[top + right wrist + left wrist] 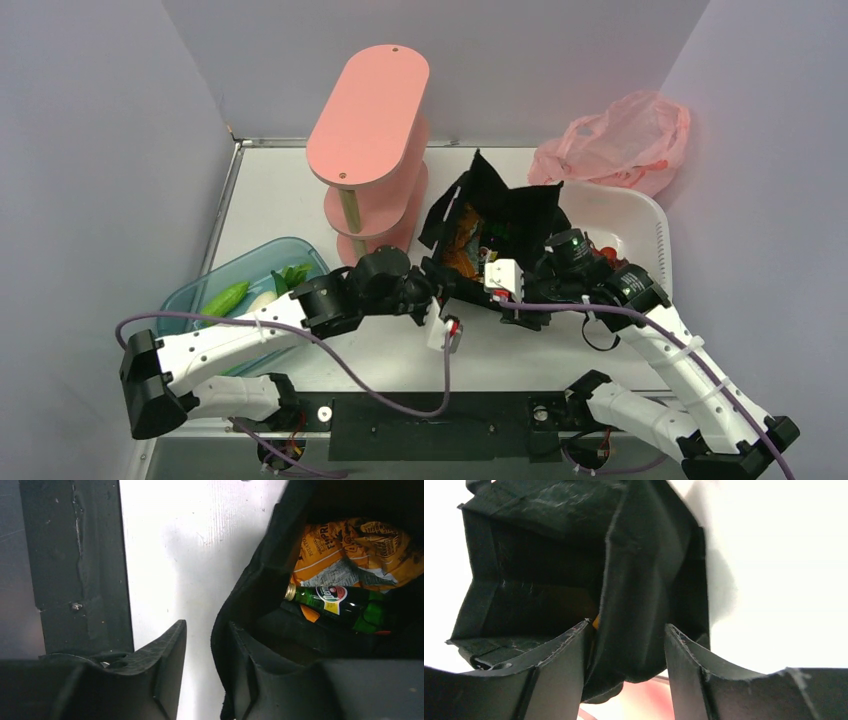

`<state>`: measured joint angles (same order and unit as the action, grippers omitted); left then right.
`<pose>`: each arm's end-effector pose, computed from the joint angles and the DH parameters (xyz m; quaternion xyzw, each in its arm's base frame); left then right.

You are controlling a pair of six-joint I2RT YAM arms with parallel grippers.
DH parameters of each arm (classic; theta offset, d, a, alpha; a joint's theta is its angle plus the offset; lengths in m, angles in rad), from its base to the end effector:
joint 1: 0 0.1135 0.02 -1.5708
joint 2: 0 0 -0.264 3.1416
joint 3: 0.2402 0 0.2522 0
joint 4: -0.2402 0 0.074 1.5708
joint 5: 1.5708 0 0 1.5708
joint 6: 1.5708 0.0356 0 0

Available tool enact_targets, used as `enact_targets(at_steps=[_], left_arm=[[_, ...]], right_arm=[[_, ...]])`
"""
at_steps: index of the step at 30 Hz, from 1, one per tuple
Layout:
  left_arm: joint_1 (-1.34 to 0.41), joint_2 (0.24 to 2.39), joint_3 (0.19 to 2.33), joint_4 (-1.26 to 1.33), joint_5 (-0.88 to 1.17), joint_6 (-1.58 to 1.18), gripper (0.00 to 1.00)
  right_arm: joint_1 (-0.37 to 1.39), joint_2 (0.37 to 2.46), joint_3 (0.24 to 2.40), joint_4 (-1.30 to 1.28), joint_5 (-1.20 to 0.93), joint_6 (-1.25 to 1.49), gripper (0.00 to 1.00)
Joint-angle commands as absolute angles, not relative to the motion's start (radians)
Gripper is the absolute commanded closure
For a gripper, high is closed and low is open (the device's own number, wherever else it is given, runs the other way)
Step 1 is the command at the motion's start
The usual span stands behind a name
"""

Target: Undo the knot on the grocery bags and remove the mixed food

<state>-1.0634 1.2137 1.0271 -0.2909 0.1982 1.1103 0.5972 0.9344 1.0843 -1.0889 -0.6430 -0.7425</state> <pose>0.1281 -0.2449 0.3243 0.7764 0.3500 -0.0724 0.5191 0.1177 0.1059 0.3390 -0.6369 0.6460 0.2782 0.3158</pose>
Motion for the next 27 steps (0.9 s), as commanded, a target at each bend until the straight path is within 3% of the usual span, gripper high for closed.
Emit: enact_targets(at_steps=[1,4,8,11,17,21,27], left_arm=[[-1.149,1.129,0.946,-0.369,0.201,1.161,0.51],[-1.205,1.096,0.889,-0.369,0.175,1.117,0.67],[-1.287,1.071,0.828,-0.318,0.143,1.065,0.81],[-1.307,1.056,0.777,-0.276,0.119,1.069,0.86],[-1.316,1.048,0.764,-0.199,0.116,1.065,0.86],[-1.314,1.032,0.769,-0.195,0.105,1.052,0.86],[-1.300,1.014,0.836,-0.259,0.157,0.973,0.90]], right_arm=[[0.598,0.857,1.031,-1.110,-0.671,-0.697,0.66],[0.599,0.829,1.006,-1.112,-0.660,-0.683,0.63],[0.599,0.819,1.002,-1.110,-0.658,-0.659,0.54],[0.598,0.823,1.033,-1.057,-0.651,-0.552,0.47],[0.598,0.810,1.129,-0.760,-0.571,-0.272,0.45],[0.598,0.807,1.133,-0.642,-0.497,-0.320,0.49],[0.602,0.879,1.095,-0.597,-0.467,-0.500,0.67]])
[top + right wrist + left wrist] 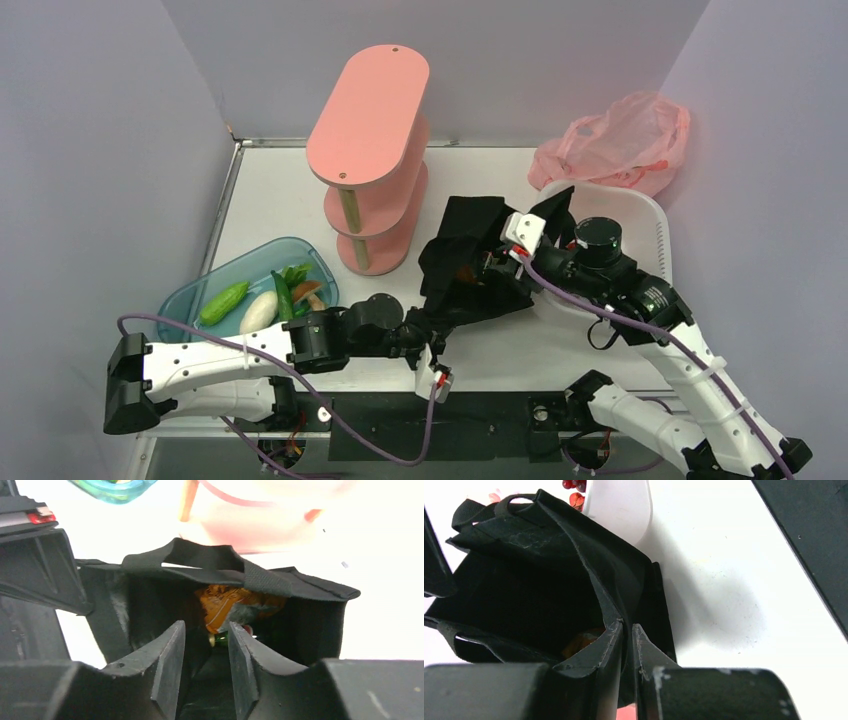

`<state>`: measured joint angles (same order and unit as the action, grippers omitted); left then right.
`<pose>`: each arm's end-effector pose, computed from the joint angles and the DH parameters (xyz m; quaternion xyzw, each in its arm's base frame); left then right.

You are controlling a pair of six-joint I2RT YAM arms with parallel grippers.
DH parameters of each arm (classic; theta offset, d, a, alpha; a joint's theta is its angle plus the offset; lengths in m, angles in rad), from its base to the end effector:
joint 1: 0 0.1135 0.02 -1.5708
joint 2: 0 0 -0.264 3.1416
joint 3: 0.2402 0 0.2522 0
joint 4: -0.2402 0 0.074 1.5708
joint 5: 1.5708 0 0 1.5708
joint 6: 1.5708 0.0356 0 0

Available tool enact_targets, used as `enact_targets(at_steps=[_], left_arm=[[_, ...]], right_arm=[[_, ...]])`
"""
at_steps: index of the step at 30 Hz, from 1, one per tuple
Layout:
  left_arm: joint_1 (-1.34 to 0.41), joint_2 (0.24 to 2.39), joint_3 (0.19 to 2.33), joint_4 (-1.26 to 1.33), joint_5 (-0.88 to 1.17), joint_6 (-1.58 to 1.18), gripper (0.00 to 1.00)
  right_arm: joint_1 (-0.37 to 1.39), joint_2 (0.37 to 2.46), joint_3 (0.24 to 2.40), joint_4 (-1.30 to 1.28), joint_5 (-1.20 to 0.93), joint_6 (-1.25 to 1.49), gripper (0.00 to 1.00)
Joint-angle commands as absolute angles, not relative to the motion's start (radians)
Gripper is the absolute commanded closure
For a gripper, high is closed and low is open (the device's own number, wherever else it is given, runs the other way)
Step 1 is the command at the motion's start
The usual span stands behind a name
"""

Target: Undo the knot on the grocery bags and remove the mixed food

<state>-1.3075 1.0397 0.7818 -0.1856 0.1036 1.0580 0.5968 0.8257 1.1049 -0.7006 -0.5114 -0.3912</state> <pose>0.0582 -0.2301 0.2897 0.7919 0.2938 -0.1098 0.5240 0.1191 0.1020 0.3898 -0.5061 0.6498 0.2651 0.5013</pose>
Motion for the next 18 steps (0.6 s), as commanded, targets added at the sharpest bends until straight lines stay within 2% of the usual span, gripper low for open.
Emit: enact_targets(at_steps=[1,6,15,18], left_arm=[[-1.300,1.014,0.850,-0.263,0.162,0.958,0.90],[-1.290,1.010,0.883,-0.288,0.163,0.925,0.90],[-1.231,1.007,0.924,-0.346,0.219,0.917,0.91],[-1.223,1.004,0.919,-0.359,0.228,0.947,0.92]], right_arm=[[0.603,0.905,1.086,-0.598,-0.467,-0.555,0.69],[0.605,0.967,0.996,-0.545,-0.472,-0.750,0.69],[0.609,1.145,0.928,-0.319,-0.506,-0.980,0.52],[0.609,1.212,0.938,-0.281,-0.514,-1.017,0.50]])
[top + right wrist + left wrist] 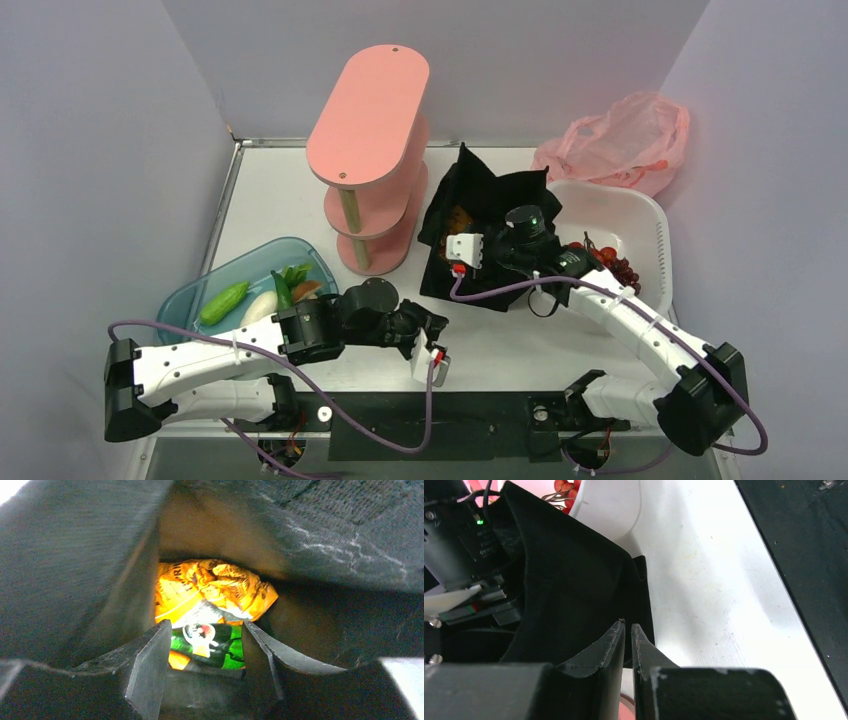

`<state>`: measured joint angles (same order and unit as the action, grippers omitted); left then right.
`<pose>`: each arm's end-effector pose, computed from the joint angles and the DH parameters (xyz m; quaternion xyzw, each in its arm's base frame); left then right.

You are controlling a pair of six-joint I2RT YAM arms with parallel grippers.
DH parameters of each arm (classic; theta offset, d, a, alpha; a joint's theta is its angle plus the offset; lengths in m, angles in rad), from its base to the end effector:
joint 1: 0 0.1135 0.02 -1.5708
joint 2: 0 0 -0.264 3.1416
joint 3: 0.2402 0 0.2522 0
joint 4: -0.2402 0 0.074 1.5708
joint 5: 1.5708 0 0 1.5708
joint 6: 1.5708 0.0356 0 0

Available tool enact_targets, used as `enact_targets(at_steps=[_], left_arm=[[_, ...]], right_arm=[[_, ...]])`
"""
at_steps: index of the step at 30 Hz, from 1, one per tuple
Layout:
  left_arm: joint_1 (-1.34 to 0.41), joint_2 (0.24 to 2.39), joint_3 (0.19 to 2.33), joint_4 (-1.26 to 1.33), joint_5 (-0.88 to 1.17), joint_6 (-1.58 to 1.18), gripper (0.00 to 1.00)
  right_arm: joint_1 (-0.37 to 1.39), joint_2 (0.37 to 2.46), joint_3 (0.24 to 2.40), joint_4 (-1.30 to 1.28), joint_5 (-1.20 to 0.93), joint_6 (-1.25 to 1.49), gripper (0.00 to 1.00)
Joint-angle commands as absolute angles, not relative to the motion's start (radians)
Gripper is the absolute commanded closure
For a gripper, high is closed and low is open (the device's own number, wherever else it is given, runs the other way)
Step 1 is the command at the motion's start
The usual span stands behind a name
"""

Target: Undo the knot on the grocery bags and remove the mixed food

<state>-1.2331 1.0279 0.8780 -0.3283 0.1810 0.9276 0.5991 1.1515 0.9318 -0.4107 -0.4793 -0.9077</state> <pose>0.0707 -0.2206 0.3121 0.7728 0.3594 -0.1551 0.4996 0.1972 0.1545 0.2976 -0.6709 0.5581 0.1414 0.4674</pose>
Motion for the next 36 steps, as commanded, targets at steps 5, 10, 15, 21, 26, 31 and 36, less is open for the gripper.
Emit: enact_targets(at_steps=[5,10,15,21,26,31,36], left_arm=[[-1.211,0.993,0.941,-0.368,0.224,0.929,0.90],[-1.206,0.980,0.953,-0.413,0.236,0.920,0.89],[-1.205,0.968,0.938,-0.440,0.238,0.943,0.83],[-1.199,0.987,0.963,-0.467,0.224,0.924,0.58],[-1.194,0.995,0.983,-0.491,0.210,0.920,0.51],[-1.191,1.005,1.019,-0.529,0.209,0.901,0.51],[-1.186,1.005,1.033,-0.553,0.198,0.898,0.51]], right_arm=[[0.610,1.259,0.981,-0.390,-0.572,-1.062,0.47],[0.607,1.287,0.940,-0.332,-0.522,-1.102,0.39],[0.573,1.384,1.013,-0.308,-0.505,-1.130,0.37],[0.545,1.538,1.101,-0.310,-0.500,-1.223,0.27],[0.545,1.668,1.207,-0.414,-0.514,-1.286,0.27],[0.550,1.827,1.320,-0.569,-0.464,-1.346,0.28],[0.553,1.922,1.382,-0.667,-0.409,-1.388,0.41]])
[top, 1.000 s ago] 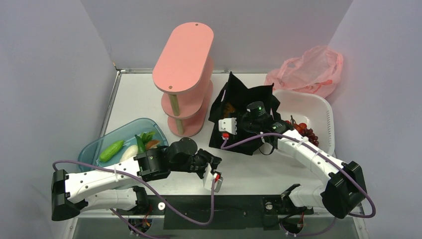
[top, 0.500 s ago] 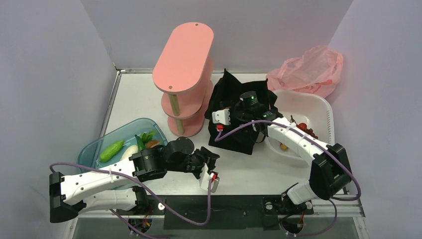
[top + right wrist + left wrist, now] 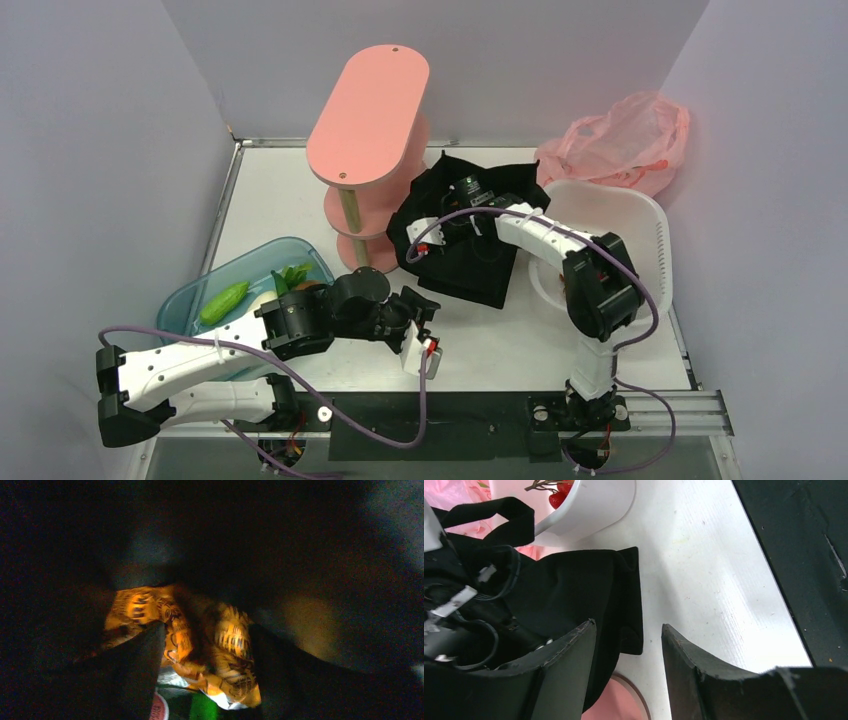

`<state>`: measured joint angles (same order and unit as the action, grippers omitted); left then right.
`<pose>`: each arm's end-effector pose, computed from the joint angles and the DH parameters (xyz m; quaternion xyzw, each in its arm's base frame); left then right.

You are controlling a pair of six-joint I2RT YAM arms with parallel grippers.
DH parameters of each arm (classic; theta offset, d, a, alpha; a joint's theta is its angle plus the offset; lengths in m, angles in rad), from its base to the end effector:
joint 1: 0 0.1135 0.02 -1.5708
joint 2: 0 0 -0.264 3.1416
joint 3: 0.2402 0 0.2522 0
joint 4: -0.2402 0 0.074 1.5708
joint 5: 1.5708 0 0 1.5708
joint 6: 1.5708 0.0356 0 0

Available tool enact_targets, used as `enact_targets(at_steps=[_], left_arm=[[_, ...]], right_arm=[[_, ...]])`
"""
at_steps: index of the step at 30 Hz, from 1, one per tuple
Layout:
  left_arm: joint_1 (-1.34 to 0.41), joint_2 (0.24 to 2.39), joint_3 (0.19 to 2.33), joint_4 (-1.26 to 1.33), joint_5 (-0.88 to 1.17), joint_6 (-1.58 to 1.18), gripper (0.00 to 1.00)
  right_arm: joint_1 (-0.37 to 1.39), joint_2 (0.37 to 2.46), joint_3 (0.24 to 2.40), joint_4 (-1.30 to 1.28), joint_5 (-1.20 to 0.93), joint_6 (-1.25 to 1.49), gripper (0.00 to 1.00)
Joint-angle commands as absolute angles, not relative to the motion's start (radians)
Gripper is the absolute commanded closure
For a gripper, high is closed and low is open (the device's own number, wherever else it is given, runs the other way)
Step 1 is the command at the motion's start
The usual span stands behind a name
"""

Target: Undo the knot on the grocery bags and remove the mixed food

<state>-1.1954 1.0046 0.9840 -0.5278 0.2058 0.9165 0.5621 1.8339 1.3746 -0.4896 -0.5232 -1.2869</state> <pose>0.0729 -0.2049 0.3345 0.7798 0.3834 -0.1564 0.4695 0.3255 0.2261 0.2284 -0.7818 0.4907 0.1254 0.3636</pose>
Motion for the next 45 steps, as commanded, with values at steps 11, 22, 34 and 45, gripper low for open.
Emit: enact_targets(at_steps=[11,22,34,45], left_arm=[[-1.183,1.008,1.030,-0.519,0.158,0.921,0.51],[-1.058,1.034,1.117,-0.437,0.173,0.678,0.48],[-0.978,1.053,1.252,-0.325,0.218,0.465,0.44],[-0.918,1.070,1.286,-0.181,0.128,0.390,0.41]], right_arm=[[0.537,1.818,1.394,-0.752,-0.409,-1.368,1.00],[0.478,1.492,1.417,-0.638,-0.581,-1.058,1.00],[0.438,1.356,1.410,-0.598,-0.602,-0.909,1.00],[0.314,1.284,1.525,-0.176,-0.598,-0.262,1.00]])
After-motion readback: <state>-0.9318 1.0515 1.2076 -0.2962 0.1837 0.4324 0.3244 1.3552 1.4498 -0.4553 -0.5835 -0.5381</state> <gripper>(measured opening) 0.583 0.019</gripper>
